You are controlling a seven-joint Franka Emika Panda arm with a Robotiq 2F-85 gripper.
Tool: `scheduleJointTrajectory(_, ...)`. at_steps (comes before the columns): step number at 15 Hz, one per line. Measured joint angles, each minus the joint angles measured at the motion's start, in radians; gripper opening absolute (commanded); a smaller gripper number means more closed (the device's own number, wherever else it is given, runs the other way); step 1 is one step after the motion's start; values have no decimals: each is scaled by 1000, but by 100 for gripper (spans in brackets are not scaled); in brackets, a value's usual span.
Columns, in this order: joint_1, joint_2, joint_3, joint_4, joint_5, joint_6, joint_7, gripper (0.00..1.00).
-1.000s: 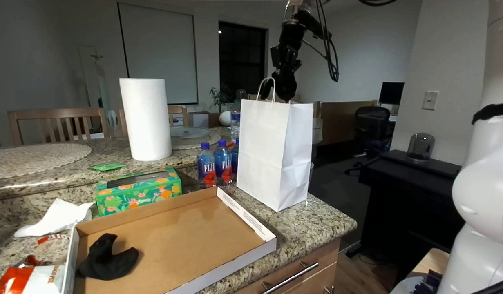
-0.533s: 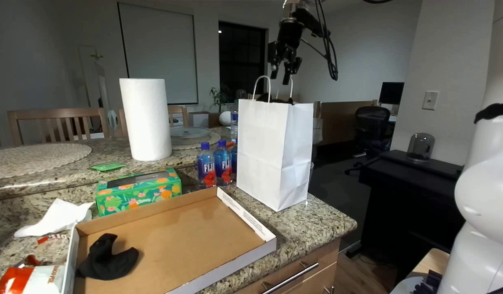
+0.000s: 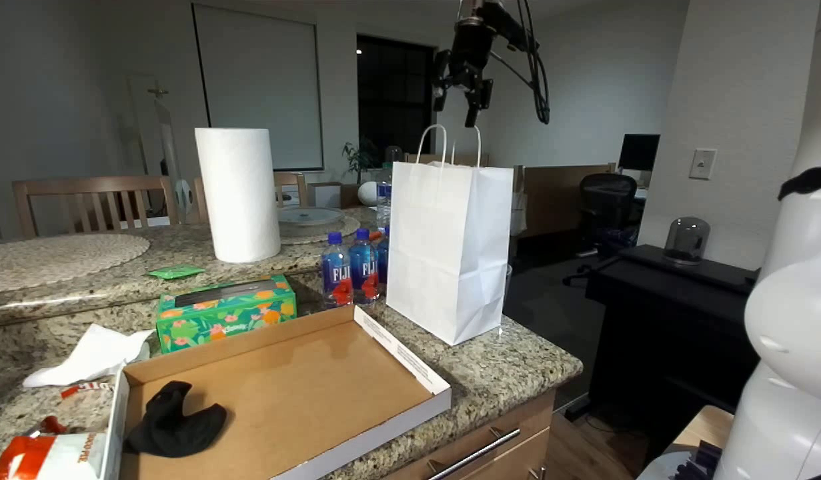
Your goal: Pick up the socks and put them in the paper bag
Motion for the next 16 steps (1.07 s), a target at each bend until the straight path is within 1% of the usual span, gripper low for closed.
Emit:
scheduleJointTrajectory(5,39,-80,21,19,-33,2,0,100)
scheduleJointTrajectory(7,70,-118,46,21,-53,3,0,100)
scheduleJointTrajectory(10,131,-159,106,-5,-64,21,0,100)
scheduleJointTrajectory(13,204,-175,181,-72,-73,99,1,100)
scheduleJointTrajectory(16,272,-174,254,-160,-69,230,1,100)
